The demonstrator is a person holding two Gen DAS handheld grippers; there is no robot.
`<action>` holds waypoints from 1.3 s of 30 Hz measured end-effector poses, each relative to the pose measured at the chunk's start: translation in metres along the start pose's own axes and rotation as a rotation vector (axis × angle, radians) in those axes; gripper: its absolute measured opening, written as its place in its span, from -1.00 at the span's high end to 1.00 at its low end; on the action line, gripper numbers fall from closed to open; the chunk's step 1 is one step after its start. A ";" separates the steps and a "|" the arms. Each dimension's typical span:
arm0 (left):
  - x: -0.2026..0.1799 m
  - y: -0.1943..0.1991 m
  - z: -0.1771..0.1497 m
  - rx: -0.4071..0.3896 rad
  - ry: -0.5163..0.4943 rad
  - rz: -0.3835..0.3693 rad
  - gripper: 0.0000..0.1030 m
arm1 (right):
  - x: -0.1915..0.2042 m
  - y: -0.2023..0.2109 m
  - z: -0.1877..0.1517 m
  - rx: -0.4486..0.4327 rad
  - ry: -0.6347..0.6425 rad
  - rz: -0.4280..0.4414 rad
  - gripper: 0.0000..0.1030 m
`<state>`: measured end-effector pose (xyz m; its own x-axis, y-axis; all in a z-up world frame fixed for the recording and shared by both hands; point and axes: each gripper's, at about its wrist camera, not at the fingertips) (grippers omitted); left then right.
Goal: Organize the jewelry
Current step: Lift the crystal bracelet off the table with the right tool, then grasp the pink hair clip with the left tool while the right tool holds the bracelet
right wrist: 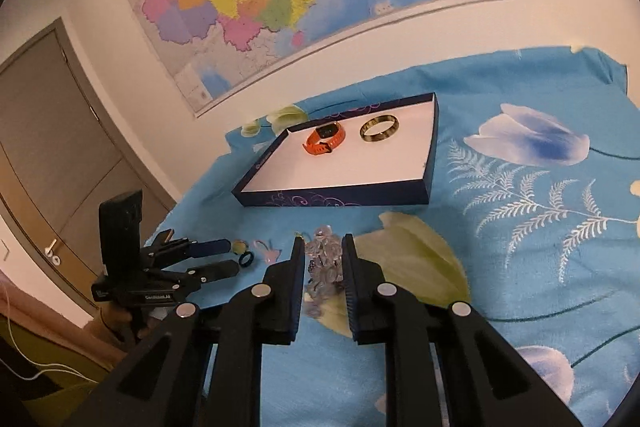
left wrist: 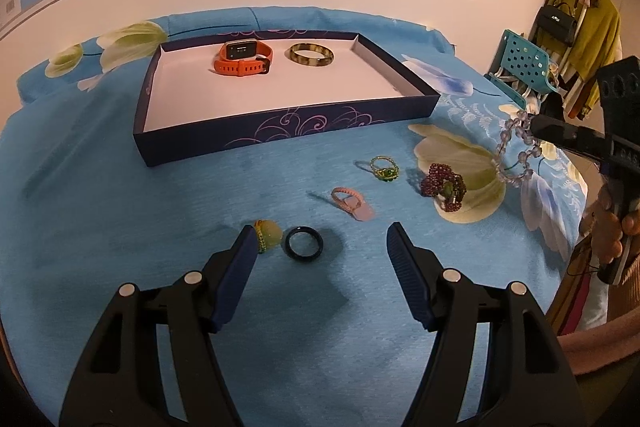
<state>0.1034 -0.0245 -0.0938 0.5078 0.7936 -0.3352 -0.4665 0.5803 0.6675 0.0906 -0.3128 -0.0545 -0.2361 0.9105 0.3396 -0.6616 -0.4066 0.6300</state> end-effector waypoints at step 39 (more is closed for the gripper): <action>-0.030 -0.005 0.006 -0.013 -0.082 -0.055 -0.28 | 0.004 -0.047 -0.017 0.106 0.129 -0.260 0.84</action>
<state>0.0950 -0.0526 -0.0832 0.5898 0.7434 -0.3153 -0.4456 0.6253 0.6407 0.1089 -0.2886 -0.0944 -0.1619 0.9843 0.0705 -0.6351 -0.1586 0.7559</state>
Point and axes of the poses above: each gripper's, at about its wrist camera, not at the fingertips, and y roughly against the way its jaws point, x to its left, z to its top, and after that the axes turned 14 degrees about -z, right-handed
